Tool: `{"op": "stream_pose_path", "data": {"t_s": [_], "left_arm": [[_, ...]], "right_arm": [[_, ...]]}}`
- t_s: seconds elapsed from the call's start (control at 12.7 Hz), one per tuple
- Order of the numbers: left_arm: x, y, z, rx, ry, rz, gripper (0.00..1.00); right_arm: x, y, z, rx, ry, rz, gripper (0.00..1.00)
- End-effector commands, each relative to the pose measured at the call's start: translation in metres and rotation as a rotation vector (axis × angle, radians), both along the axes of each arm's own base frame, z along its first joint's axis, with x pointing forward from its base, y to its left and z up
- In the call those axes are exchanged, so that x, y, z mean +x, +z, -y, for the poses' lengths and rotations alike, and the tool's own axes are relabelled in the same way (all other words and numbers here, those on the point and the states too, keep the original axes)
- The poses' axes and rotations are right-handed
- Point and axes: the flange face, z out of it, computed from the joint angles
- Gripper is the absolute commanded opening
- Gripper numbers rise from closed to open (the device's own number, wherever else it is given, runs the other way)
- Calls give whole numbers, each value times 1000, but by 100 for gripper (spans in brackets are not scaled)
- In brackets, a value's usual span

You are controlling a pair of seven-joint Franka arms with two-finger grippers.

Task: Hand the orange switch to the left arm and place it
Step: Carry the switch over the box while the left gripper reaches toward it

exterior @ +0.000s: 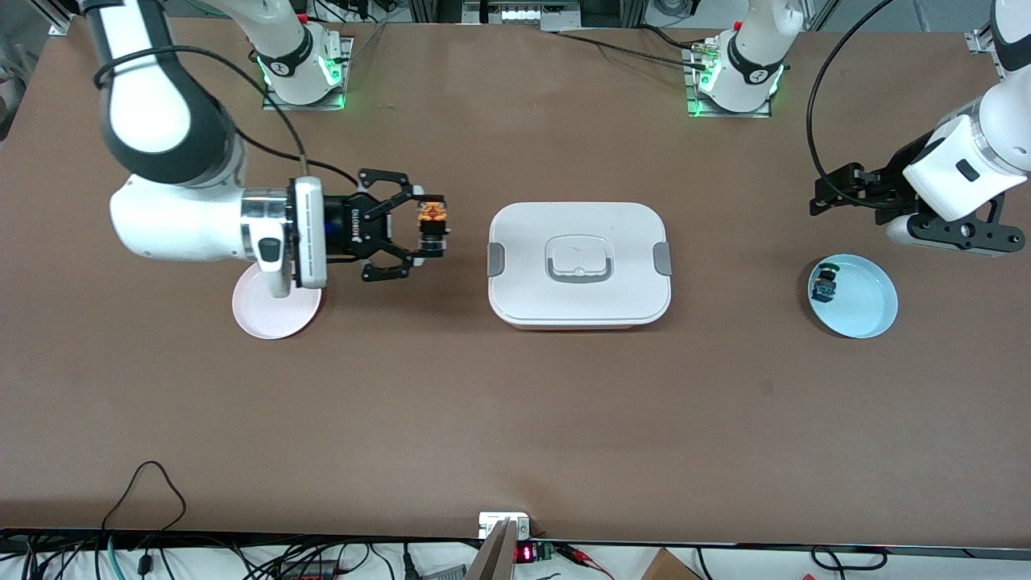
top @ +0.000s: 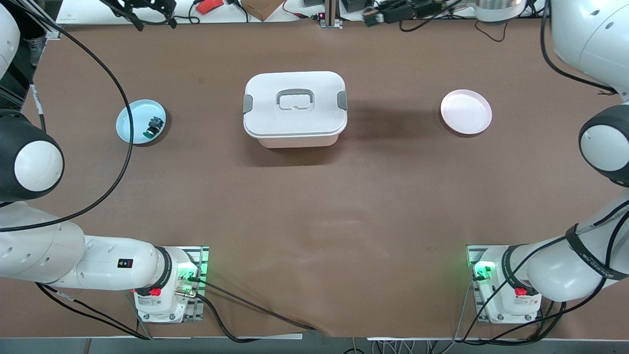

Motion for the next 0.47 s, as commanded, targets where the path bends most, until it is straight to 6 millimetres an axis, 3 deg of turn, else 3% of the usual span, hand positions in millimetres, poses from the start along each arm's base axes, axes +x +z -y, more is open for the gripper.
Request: {"op": "stream_pose_path", "data": {"t_s": [0.0, 0.16, 0.24, 0.39], "left_arm": [[14, -13, 1, -140, 30, -55, 100], [15, -30, 10, -289, 34, -139, 100], [14, -33, 15, -390, 32, -195, 100], [16, -40, 21, -560, 34, -267, 100]], "right_arm": [[-19, 14, -56, 98, -74, -20, 0], [-27, 25, -89, 147, -113, -24, 0], [-26, 7, -98, 133, -143, -45, 0], [-32, -4, -128, 218, -155, -2, 0]]}}
